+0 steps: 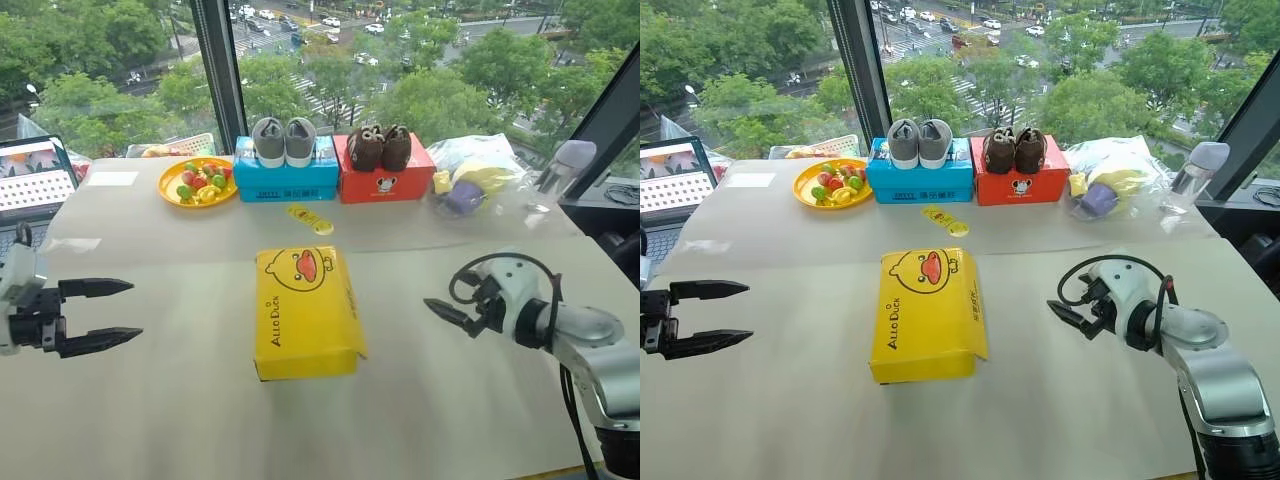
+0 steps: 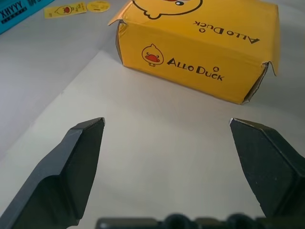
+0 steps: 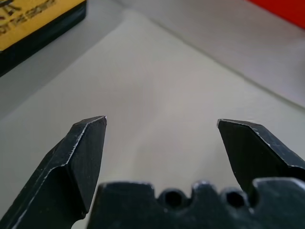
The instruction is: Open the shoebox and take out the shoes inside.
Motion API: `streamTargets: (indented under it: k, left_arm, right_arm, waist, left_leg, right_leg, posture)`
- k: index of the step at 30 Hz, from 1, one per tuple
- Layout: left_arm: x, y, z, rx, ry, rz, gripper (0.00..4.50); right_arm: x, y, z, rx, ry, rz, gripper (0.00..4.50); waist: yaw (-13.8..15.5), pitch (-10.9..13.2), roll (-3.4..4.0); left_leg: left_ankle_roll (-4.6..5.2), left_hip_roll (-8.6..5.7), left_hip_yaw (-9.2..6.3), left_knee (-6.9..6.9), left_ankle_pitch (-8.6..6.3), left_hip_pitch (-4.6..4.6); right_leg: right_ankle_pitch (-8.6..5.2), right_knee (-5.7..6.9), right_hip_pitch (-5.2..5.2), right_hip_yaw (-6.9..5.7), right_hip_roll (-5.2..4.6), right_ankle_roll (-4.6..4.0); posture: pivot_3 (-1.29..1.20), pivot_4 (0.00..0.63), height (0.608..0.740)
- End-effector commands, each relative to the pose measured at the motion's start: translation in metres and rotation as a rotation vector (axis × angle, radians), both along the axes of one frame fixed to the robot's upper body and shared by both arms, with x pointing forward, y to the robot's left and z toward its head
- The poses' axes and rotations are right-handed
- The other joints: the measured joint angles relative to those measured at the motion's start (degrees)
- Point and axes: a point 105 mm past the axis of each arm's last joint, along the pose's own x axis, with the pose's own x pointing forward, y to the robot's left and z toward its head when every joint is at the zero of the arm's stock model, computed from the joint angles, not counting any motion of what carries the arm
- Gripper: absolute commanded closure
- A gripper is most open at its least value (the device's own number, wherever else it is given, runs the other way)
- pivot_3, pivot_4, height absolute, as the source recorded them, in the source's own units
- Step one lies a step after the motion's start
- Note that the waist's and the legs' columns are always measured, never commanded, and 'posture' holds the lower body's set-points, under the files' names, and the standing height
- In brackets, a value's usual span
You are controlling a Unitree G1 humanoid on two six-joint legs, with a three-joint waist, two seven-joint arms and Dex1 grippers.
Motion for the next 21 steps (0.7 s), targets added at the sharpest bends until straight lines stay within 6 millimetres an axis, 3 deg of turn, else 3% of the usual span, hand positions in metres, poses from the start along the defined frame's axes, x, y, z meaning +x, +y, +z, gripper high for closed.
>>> streamTargets:
  k: [1,4,11,15,21]
  left_arm:
    - [-0.007,-0.005,0.014,-0.013,-0.050,-0.026,0.00]
    - [-0.010,-0.007,0.011,-0.015,-0.036,-0.037,0.00]
    - [-0.008,-0.014,0.005,-0.013,-0.028,-0.062,0.00]
    - [-0.005,-0.015,0.003,-0.014,-0.028,-0.072,0.00]
    - [-0.003,-0.022,0.000,-0.001,-0.027,-0.118,0.00]
  right_arm:
    - [0.005,0.018,0.007,0.006,-0.020,0.102,0.07]
    - [0.010,0.028,0.003,-0.004,-0.009,0.158,0.86]
    - [0.000,0.077,-0.005,-0.008,0.040,0.392,3.26]
    - [-0.003,0.087,-0.015,-0.044,0.059,0.456,4.49]
    - [0.007,0.089,-0.032,-0.120,0.064,0.483,4.49]
  waist:
    - [-0.16,0.01,-0.02]
    - [-0.02,0.02,-0.02]
    - [0.09,0.03,-0.02]
    - [0.11,0.03,-0.02]
    - [0.06,0.03,-0.02]
  left_leg:
    - [0.00,0.00,0.00,0.00,0.00,0.00]
    - [-0.01,0.01,0.01,0.01,0.00,0.03]
    - [-0.05,0.02,-0.02,0.01,0.02,0.02]
    - [-0.03,-0.03,-0.02,0.04,0.02,0.00]
    - [-0.03,-0.04,-0.01,0.06,0.01,0.00]
  right_leg:
    - [0.00,-0.01,0.00,0.00,0.01,0.00]
    - [-0.02,0.01,0.00,0.00,0.01,0.01]
    - [-0.12,0.04,0.00,-0.05,0.01,0.13]
    - [-0.01,0.03,0.00,-0.06,-0.03,-0.06]
    - [-0.01,0.03,0.01,-0.08,-0.03,-0.06]
  posture:
    - [0.00,0.150,0.731]
    - [0.00,0.150,0.731]
    - [0.00,0.150,0.731]
    - [0.00,0.150,0.731]
    - [0.00,0.150,0.731]
